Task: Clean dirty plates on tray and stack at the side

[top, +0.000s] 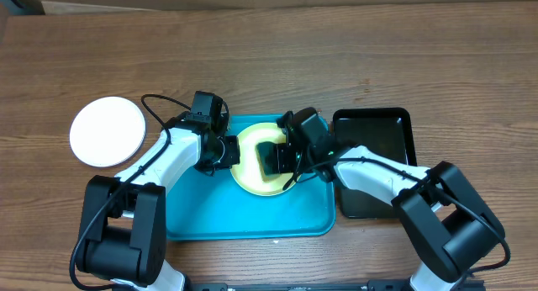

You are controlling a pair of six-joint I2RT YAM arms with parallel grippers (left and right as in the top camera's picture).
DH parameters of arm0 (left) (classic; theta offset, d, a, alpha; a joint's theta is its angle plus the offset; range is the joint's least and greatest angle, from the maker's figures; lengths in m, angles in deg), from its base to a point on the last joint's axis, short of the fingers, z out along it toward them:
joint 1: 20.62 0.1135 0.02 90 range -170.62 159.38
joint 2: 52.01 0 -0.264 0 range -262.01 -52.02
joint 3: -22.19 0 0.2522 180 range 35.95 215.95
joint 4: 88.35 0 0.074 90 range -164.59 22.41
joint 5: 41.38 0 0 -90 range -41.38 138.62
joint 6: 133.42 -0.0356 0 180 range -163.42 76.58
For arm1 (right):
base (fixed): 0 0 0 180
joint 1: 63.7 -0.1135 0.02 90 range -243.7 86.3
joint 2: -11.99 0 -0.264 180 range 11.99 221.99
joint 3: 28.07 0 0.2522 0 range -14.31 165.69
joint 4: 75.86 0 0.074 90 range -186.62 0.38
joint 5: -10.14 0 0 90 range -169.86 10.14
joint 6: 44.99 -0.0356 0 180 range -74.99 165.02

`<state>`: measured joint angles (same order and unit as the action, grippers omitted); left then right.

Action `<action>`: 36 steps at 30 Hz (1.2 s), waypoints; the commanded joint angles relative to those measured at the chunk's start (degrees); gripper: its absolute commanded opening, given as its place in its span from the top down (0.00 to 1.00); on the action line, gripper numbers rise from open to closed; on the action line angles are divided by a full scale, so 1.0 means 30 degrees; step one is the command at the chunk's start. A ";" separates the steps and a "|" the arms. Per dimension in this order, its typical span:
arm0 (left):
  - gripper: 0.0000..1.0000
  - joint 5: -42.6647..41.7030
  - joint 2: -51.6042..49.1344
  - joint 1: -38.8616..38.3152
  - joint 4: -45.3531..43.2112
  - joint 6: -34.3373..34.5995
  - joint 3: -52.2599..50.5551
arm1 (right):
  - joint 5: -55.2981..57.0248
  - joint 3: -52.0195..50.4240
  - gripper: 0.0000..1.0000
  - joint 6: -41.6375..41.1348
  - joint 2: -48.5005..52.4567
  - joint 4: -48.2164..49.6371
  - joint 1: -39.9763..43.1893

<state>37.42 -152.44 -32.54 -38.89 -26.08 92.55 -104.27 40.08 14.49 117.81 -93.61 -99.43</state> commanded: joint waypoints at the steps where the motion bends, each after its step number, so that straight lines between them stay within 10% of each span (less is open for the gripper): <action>1: 0.96 -0.0160 -0.0153 -0.0036 -0.0051 -0.0211 -0.0146 | -0.3956 0.0284 0.96 -0.1362 0.0087 0.1180 0.1399; 36: 0.96 -0.0160 -0.0153 -0.0036 -0.0051 -0.0211 -0.0146 | -0.3373 -0.3439 0.96 -0.1668 0.0058 0.4466 0.1188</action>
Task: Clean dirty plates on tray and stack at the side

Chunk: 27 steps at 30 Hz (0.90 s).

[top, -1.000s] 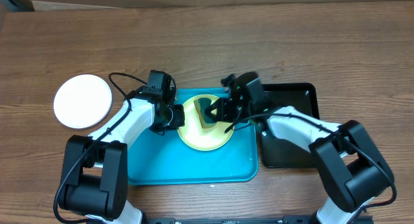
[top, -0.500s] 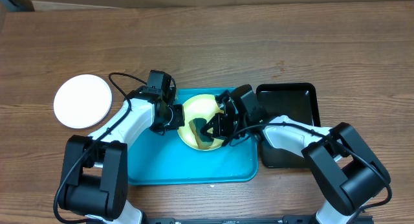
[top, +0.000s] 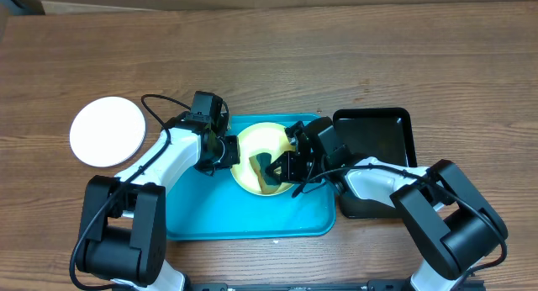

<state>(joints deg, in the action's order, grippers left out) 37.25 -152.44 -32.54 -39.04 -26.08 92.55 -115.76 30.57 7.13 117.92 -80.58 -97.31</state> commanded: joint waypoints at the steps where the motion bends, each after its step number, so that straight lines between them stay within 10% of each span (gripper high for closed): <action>1: 0.96 -0.0102 -0.0153 -0.0036 0.0000 -0.0219 -0.0146 | 0.0444 -0.0270 0.96 0.0787 0.0022 0.0124 0.0670; 18: 0.96 -0.0073 -0.0153 -0.0036 -0.0015 -0.0219 -0.0146 | -0.2601 0.1056 0.96 0.2382 -0.3934 -0.0255 0.3206; 27: 0.96 -0.0080 -0.0153 -0.0036 -0.0007 -0.0219 -0.0146 | 0.3672 0.1086 0.96 0.4911 -0.7599 -0.8466 0.6091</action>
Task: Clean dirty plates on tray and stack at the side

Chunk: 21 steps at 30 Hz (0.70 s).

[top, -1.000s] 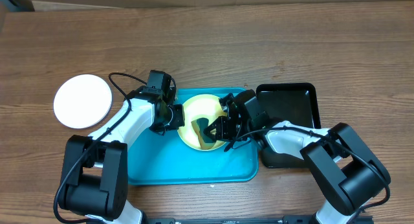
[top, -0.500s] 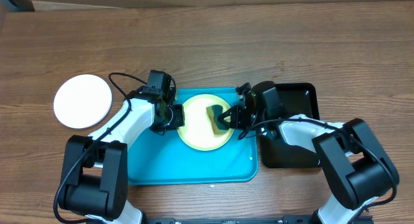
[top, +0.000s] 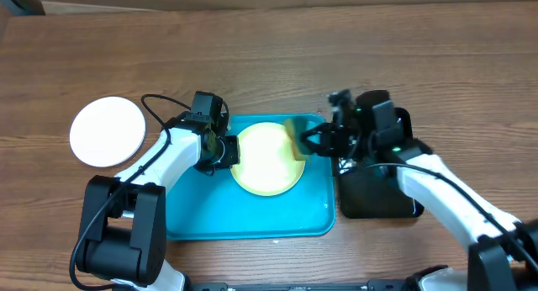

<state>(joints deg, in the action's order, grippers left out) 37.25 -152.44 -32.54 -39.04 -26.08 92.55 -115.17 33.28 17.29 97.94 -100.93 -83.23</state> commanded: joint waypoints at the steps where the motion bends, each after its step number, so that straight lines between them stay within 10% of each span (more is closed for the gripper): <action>1: 0.96 -0.0080 -0.0153 -0.0036 -0.0007 -0.0219 -0.0146 | 0.4386 0.0182 0.96 0.1858 -0.1151 -0.2696 0.1974; 15: 0.96 0.0466 -0.0153 -0.0036 -0.0044 -0.0219 -0.0146 | 1.0914 -0.0146 0.96 0.4714 -0.0503 -0.8109 0.5107; 21: 0.96 0.0947 -0.0153 -0.0036 -0.0044 -0.0219 -0.0146 | 1.0907 -0.0146 0.59 0.4772 0.0219 -0.8422 0.5107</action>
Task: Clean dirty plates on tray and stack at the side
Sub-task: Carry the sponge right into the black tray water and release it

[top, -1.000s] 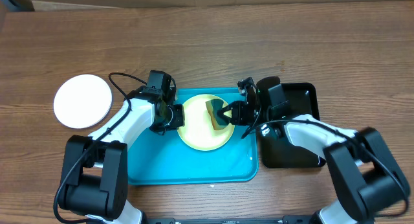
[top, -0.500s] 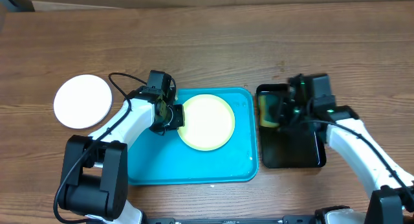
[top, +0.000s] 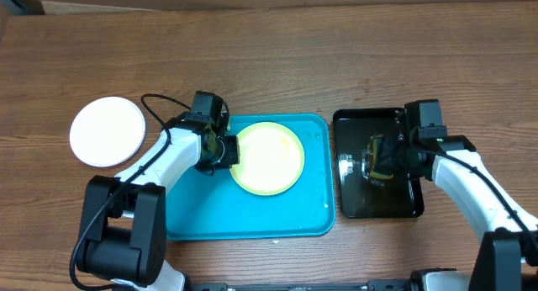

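A yellow-green plate (top: 269,159) lies in the upper half of the teal tray (top: 252,219), its face bare. My left gripper (top: 226,152) sits at the plate's left rim, shut on the edge. My right gripper (top: 380,159) hangs over the black tray (top: 378,203) to the right, shut on a yellowish sponge (top: 375,150). A white plate (top: 107,131) rests on the table at the left side, apart from the teal tray.
The black tray's bottom looks wet and glossy. The left arm's black cable (top: 160,102) loops above the table between the white plate and the teal tray. Bare wood lies behind both trays.
My right gripper has moved with the sponge from the yellow plate's right rim to over the black tray. The left gripper and the plate have stayed where they were.
My right gripper first had the sponge on the middle of the yellow plate, then on its lower part. Later it held the sponge at the plate's right rim, and now it is over the black tray. The left gripper stayed on the plate's left rim throughout.
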You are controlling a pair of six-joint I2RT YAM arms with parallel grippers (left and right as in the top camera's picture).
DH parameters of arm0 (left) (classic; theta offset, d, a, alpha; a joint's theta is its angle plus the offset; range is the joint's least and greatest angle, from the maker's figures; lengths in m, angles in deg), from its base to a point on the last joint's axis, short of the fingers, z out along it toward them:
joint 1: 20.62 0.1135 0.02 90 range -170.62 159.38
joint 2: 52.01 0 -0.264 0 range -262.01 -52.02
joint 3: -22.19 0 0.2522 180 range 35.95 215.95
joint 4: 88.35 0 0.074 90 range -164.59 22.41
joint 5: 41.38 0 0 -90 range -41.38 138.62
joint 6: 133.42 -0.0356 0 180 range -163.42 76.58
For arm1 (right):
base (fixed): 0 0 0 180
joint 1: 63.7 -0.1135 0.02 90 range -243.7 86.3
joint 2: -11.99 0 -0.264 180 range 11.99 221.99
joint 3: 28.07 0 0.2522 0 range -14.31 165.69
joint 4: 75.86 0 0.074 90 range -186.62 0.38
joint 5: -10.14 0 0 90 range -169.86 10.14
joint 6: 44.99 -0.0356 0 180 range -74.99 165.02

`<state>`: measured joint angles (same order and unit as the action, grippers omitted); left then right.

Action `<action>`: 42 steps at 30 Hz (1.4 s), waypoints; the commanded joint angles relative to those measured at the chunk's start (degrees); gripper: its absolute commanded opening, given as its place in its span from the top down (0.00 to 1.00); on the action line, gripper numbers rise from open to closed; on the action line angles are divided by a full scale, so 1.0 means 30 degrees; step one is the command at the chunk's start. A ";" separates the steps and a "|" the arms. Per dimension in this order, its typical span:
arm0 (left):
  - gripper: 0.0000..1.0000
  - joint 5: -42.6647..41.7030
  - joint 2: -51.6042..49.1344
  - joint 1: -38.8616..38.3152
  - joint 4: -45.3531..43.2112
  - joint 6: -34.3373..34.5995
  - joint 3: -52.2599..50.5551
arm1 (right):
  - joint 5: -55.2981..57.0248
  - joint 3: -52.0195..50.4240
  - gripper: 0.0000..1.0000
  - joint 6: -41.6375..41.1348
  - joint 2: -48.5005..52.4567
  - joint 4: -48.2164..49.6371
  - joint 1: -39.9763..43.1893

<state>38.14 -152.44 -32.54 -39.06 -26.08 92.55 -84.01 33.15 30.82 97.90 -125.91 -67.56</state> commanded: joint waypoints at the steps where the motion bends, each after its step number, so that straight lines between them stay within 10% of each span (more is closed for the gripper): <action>1: 0.96 0.0648 -0.0153 -0.0036 -0.0051 -0.0219 -0.0146 | 0.0503 -0.0102 0.57 0.0248 0.0248 -0.0175 -0.0117; 15: 0.96 0.0634 -0.0153 -0.0036 -0.0073 -0.0219 -0.0146 | 0.0546 -0.1763 0.51 0.0240 0.0306 0.0452 -0.1071; 25: 0.96 0.0641 -0.0153 -0.0036 -0.0066 -0.0219 -0.0146 | 0.0641 -0.2827 0.92 0.0175 0.0291 0.1800 -0.1071; 28: 0.96 0.0641 -0.0153 -0.0036 -0.0066 -0.0219 -0.0146 | 0.0510 -0.1319 0.49 0.0182 0.0277 0.0117 -0.1049; 31: 0.96 0.0641 -0.0153 -0.0036 -0.0066 -0.0219 -0.0146 | 0.0517 0.0488 0.32 0.0189 0.0277 -0.1443 -0.1049; 42: 0.96 0.0641 -0.0153 -0.0036 -0.0073 -0.0219 -0.0146 | 0.1938 -0.0736 0.28 0.0160 0.1231 0.0561 -0.1056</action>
<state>38.58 -152.44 -32.54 -39.13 -26.08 92.55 -79.55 33.76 31.56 99.19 -126.41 -70.56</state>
